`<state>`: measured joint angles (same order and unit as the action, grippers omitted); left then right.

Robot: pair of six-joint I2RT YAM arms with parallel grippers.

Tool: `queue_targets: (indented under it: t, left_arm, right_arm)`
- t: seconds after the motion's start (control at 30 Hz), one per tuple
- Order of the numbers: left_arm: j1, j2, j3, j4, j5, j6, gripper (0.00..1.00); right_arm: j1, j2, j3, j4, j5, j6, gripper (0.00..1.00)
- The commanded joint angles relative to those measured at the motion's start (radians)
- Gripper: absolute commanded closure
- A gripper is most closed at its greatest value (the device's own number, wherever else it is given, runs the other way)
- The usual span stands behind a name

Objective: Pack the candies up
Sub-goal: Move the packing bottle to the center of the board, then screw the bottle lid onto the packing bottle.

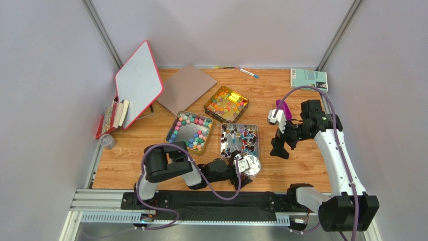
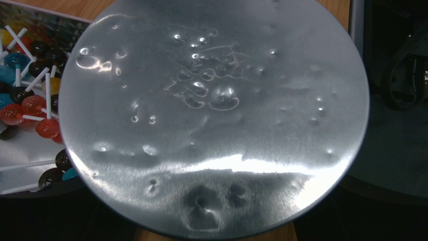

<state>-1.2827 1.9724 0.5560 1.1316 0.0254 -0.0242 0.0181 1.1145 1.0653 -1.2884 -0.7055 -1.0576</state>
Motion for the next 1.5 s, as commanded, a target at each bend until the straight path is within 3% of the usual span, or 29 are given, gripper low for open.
queue_targets:
  t: [0.0, 0.23, 0.47, 0.67, 0.9, 1.0, 1.37, 1.47]
  left_arm:
    - [-0.004, 0.146, 0.008, -0.089, -0.001, 0.124, 0.00]
    - [-0.004, 0.299, 0.059, 0.089, 0.059, 0.230, 0.01]
    - [-0.004, 0.362, 0.091, 0.157, 0.076, 0.245, 0.01]
    - [0.000, 0.330, 0.087, 0.117, 0.146, 0.192, 0.09]
    - [0.088, 0.309, 0.130, -0.049, 0.469, 0.027, 0.19]
    - [0.109, 0.327, 0.148, -0.061, 0.524, -0.039, 0.20]
    - [0.140, 0.359, 0.165, -0.101, 0.403, -0.002, 0.27]
    - [0.158, 0.367, 0.180, -0.116, 0.375, -0.013, 0.37]
  right_arm:
    - [-0.003, -0.077, 0.044, -0.251, -0.060, -0.275, 0.00]
    - [0.058, -0.226, -0.047, -0.316, -0.028, -0.439, 0.00]
    - [0.088, -0.139, -0.067, -0.379, -0.034, -0.510, 0.00]
    - [0.103, -0.091, -0.081, -0.381, -0.011, -0.591, 0.00]
    - [0.111, -0.053, -0.044, -0.382, 0.014, -0.657, 0.00]
    - [0.120, -0.048, -0.056, -0.382, 0.026, -0.729, 0.00]
    - [0.249, 0.008, -0.105, -0.382, -0.018, -0.765, 0.00]
    - [0.284, 0.022, -0.120, -0.382, -0.022, -0.751, 0.00]
